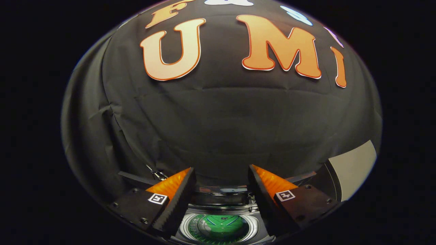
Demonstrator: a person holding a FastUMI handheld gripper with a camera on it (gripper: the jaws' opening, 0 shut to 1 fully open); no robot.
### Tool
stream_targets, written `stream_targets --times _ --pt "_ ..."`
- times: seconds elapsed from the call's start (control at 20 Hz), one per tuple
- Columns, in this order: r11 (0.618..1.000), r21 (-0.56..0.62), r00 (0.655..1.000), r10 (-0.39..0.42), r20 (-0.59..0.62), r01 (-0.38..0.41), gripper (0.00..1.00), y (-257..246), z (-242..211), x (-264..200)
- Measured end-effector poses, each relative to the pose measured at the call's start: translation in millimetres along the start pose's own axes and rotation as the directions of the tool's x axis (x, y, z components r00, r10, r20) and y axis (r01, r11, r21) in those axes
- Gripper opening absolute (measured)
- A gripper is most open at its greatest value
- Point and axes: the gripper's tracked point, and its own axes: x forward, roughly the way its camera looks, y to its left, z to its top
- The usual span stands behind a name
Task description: Put the clothes into the washing machine and then close the washing machine lid.
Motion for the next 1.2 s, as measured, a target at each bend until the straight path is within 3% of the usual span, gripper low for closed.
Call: stream_targets --times 0.9,1.2 --pt "1.000 -0.028 0.997 0.016 0.072 -0.015 0.99 6.3 -37.8 -50.4" --pt "0.999 -0.040 0.989 0.003 0.148 0.003 0.99 5.5 -46.7 -61.4"
